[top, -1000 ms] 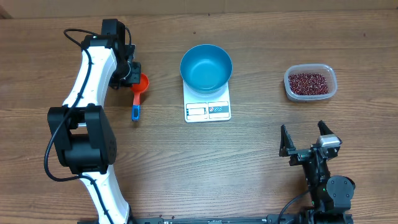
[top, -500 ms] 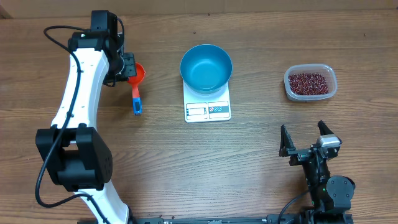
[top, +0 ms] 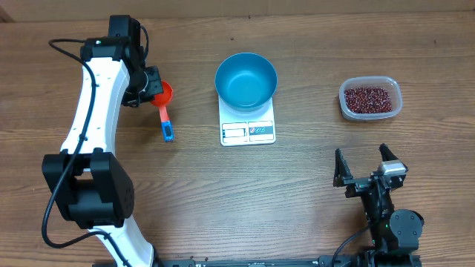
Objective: Scoop item into bowl and weigh 150g on scale
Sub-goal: 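Lift the red scoop with the left gripper toward the teal bowl, then carry the scoop over the scale beside the teal bowl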
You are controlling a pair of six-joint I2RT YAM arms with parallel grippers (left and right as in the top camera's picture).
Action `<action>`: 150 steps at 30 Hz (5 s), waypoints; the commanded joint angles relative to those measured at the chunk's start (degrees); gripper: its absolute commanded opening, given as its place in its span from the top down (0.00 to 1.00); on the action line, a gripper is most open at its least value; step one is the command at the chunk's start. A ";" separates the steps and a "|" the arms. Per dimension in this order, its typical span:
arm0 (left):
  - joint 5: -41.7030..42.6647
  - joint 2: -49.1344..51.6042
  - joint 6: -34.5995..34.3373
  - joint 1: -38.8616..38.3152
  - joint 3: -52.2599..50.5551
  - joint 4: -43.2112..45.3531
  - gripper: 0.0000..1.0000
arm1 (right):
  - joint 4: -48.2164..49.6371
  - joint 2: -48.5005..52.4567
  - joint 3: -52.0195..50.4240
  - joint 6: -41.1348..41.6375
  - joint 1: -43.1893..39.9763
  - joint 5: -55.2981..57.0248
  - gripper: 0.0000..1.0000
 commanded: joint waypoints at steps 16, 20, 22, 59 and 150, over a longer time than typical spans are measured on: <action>0.48 -1.03 -11.28 0.28 1.27 -3.23 0.96 | 0.26 -0.57 -0.61 0.35 0.35 0.42 0.00; 0.26 -1.03 -12.72 0.31 1.27 -3.56 0.96 | 0.26 -0.57 -0.61 0.35 0.35 0.42 0.00; 0.26 -1.03 -13.94 0.28 1.27 -3.63 0.96 | 0.26 -0.57 -0.61 0.35 0.35 0.42 0.00; -8.09 -8.61 -34.01 -6.51 1.27 -9.64 0.96 | 0.26 -0.57 -0.61 0.35 0.35 0.42 0.00; -3.50 -8.52 -63.82 -24.28 1.25 -9.14 0.96 | 0.26 -0.57 -0.61 0.35 0.35 0.42 0.00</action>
